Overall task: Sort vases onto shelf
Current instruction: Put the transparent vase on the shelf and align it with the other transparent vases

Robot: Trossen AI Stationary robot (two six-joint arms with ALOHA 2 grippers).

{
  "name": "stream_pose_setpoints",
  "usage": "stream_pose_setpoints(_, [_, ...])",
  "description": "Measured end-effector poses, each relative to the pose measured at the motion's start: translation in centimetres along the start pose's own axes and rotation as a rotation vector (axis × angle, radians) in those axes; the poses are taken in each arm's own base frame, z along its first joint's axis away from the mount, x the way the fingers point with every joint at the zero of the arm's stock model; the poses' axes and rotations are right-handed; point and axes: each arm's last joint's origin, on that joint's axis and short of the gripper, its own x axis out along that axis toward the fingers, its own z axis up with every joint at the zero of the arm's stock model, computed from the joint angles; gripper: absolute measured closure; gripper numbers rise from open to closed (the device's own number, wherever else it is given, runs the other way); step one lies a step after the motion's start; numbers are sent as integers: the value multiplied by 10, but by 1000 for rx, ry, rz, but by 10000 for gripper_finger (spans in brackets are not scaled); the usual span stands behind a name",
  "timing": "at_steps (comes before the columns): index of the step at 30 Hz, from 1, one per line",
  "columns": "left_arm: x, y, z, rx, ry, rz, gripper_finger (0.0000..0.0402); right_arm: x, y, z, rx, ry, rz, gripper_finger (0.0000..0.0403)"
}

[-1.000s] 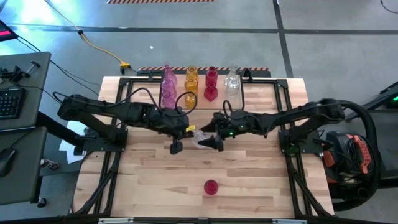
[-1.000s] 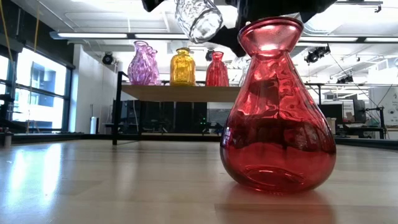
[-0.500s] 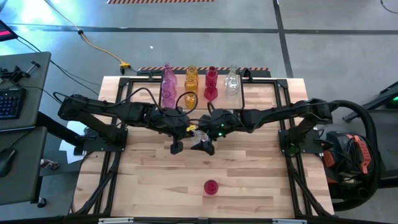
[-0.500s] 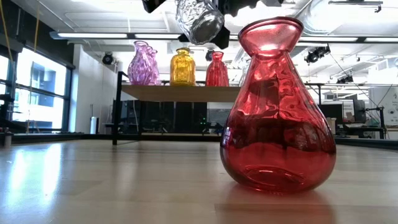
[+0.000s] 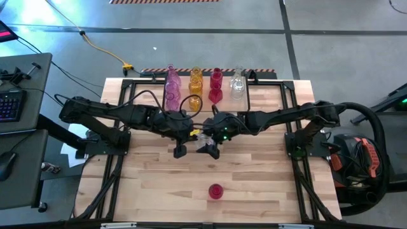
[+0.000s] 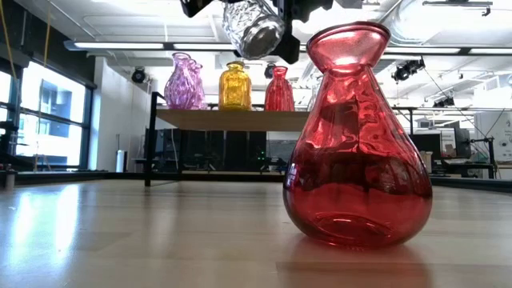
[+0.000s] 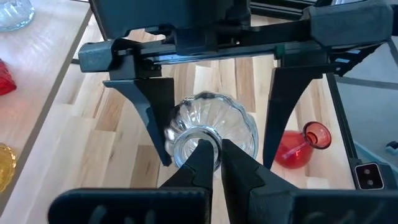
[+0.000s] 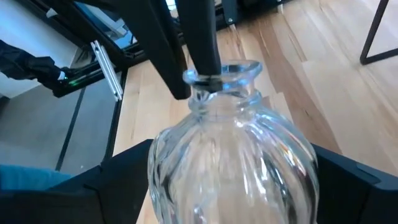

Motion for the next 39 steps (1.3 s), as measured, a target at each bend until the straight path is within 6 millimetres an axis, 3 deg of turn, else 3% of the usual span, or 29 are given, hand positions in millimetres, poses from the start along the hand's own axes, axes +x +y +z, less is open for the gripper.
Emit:
stream_pose_setpoints(13, [0,0,0,0,3,-2,393,1,4,-2,2,5,2,118])
stream_pose_setpoints(39, [0,12,2,-74,8,-38,280,0,3,-3,88,4,-39,121])
